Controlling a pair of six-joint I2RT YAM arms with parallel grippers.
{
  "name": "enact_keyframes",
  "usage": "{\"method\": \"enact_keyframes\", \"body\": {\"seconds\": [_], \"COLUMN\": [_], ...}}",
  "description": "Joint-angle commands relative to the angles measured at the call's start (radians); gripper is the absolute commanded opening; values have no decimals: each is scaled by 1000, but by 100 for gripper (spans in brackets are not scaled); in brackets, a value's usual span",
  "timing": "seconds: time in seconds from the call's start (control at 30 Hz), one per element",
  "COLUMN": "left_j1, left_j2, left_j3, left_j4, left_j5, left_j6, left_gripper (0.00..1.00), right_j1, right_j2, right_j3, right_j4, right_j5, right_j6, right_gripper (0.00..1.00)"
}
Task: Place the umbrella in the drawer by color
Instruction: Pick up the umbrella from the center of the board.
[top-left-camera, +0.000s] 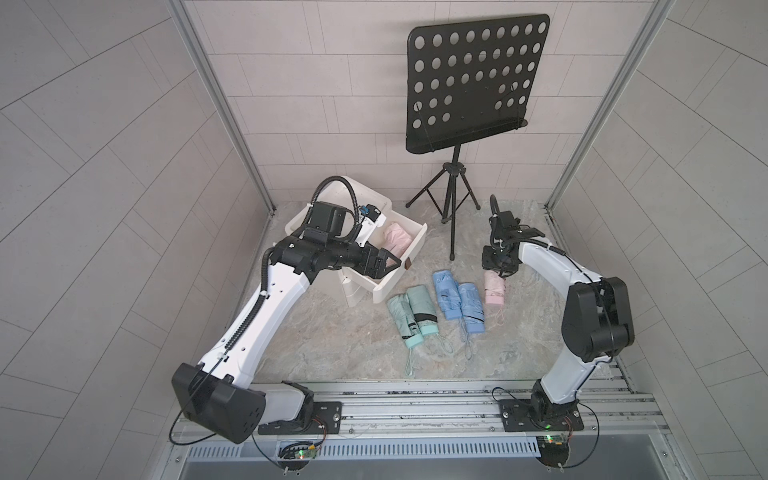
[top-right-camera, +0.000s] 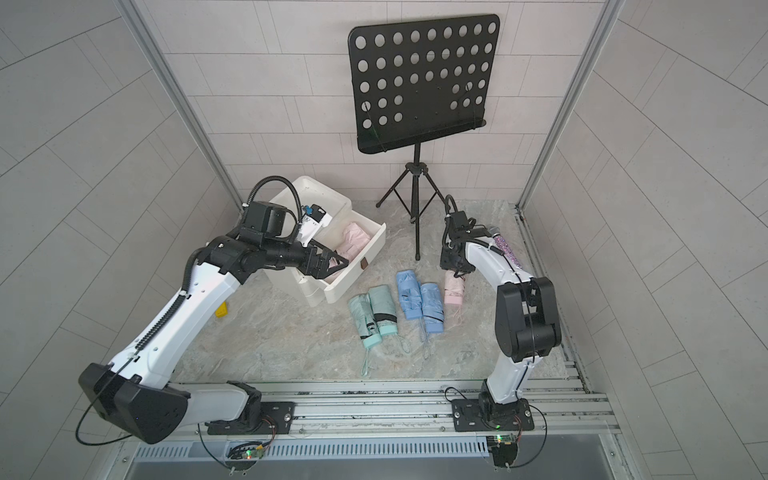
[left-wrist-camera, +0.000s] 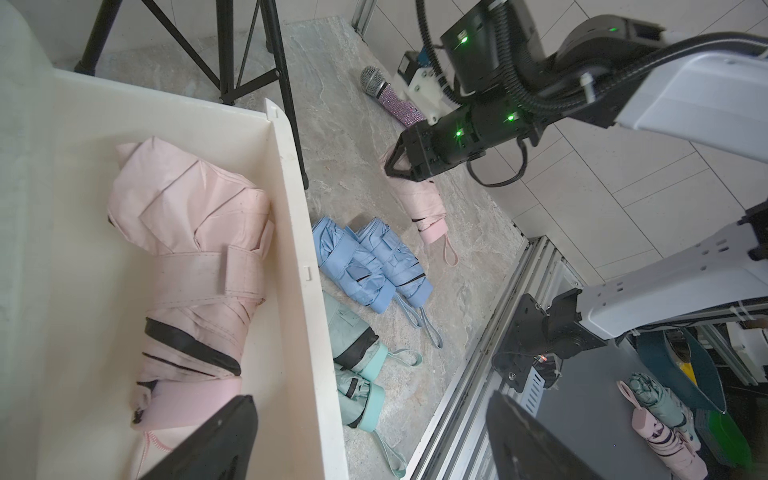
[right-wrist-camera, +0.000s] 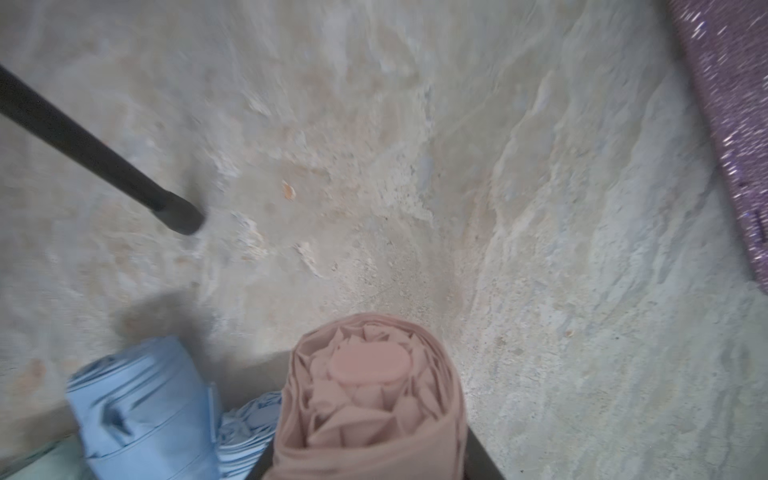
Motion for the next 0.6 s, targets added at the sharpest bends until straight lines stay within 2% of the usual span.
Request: {"method": "enact_keyframes", "body": {"seconds": [0.0,0.17,0.3,0.57], "left_j1": [35,89,106,106], "left_j2": [-17,-10,-12,-40], "left_j3": [42,73,80,23], "left_j4": [-20,-44,-47,29], "left_j5": [4,43,48,105], "left_j6": [9,8,3,-56], "left_gripper": [95,97,100,100], "right_j1": [10,90,200,446], "right_j2": [-92,-168,-205,-115], "right_j3": [65,167,243,465], "right_j4": [-74,-135,-121,-90], "right_j5": [-5,-6,6,36], "right_j6": [-9,10,46,134], "right_gripper": [40,40,40,40]}}
